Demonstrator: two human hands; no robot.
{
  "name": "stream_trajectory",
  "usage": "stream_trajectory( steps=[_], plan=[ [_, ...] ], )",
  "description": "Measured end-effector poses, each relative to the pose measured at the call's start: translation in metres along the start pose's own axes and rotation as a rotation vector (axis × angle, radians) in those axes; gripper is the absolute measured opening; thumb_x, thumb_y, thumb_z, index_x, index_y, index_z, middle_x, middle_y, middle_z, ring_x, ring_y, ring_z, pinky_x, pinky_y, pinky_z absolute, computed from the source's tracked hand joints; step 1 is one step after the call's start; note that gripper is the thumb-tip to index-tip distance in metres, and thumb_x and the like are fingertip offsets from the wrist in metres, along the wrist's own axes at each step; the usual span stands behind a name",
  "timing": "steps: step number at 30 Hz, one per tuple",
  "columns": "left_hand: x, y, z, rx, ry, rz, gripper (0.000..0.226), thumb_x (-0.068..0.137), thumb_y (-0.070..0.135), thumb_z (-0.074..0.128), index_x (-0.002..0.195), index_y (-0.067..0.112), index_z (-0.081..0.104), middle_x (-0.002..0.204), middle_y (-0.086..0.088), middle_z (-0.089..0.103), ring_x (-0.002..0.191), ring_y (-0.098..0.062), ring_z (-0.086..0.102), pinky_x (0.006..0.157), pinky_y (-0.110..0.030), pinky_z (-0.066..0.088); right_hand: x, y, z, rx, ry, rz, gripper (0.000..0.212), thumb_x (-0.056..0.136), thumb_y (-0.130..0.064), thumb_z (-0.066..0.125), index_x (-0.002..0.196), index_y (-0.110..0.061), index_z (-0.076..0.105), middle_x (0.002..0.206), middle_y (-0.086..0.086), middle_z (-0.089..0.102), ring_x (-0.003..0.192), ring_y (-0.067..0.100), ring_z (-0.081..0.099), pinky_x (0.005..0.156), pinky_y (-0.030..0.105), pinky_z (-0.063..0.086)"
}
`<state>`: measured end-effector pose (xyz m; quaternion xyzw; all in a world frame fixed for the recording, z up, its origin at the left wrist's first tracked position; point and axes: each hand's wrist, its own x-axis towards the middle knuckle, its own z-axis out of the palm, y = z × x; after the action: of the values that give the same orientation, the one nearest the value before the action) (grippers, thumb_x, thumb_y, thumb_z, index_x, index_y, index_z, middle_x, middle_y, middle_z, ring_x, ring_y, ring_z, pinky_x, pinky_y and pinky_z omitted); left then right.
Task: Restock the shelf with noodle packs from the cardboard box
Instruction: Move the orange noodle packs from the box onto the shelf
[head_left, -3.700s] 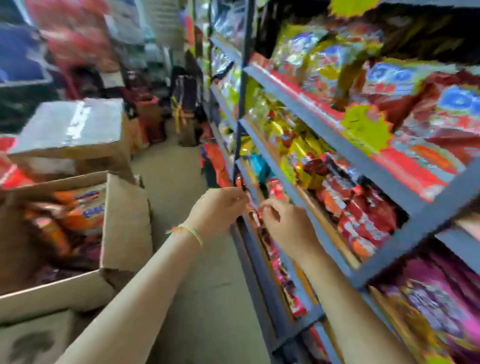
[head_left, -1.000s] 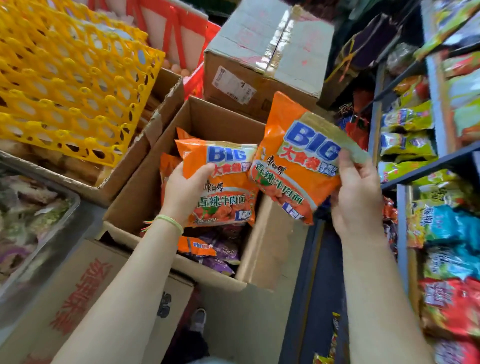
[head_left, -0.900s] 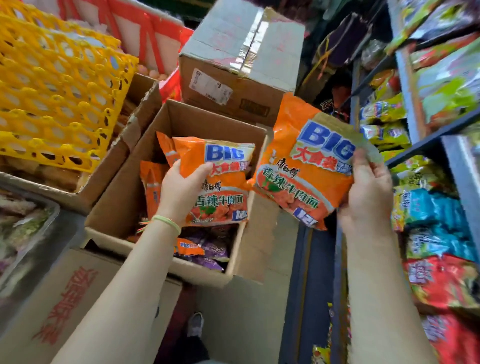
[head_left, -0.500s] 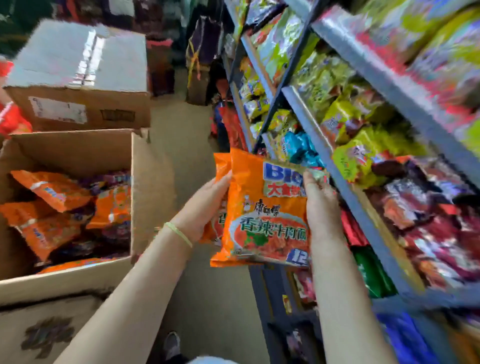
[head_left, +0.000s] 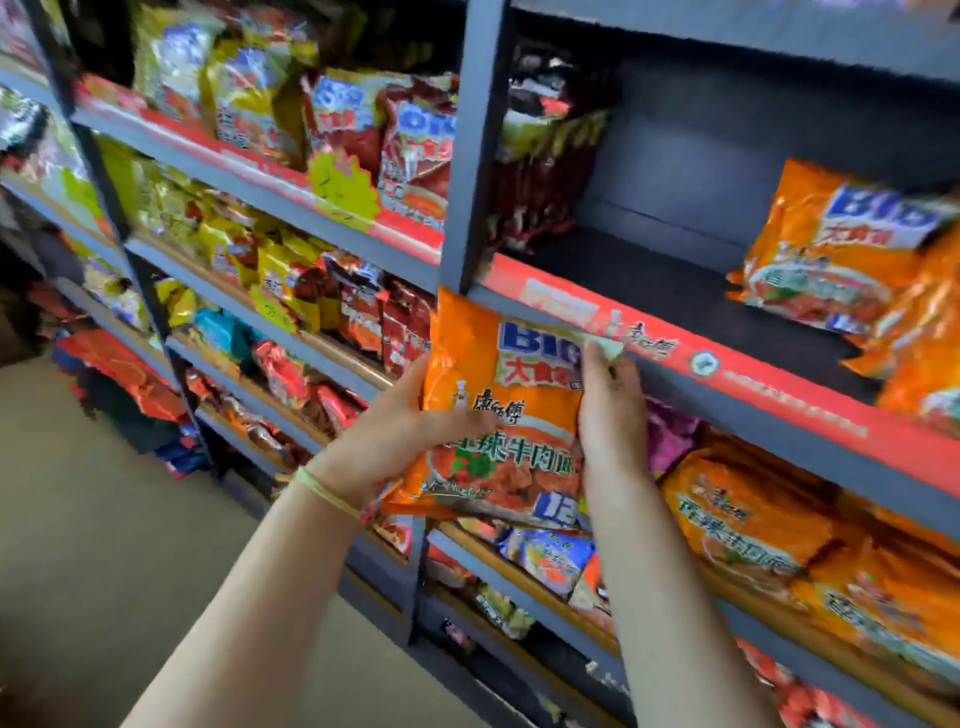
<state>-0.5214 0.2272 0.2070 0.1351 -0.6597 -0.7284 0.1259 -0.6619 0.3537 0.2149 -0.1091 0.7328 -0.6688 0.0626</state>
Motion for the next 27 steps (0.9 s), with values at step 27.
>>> stream_trajectory(
  steps=[27],
  plan=[
    [0.145, 0.116, 0.177, -0.099, -0.267, 0.074, 0.059, 0.078, 0.027, 0.082, 0.13, 0.016, 0.056, 0.117, -0.01, 0.073, 0.099, -0.029, 0.073, 0.076, -0.044, 0.06, 0.038, -0.105, -0.19, -0.147, 0.145, -0.213, 0.059, 0.085, -0.045, 0.073, 0.132, -0.026, 0.044, 0.117, -0.011, 0.059, 0.098, 0.004, 0.06, 0.072, 0.024, 0.047]
  ],
)
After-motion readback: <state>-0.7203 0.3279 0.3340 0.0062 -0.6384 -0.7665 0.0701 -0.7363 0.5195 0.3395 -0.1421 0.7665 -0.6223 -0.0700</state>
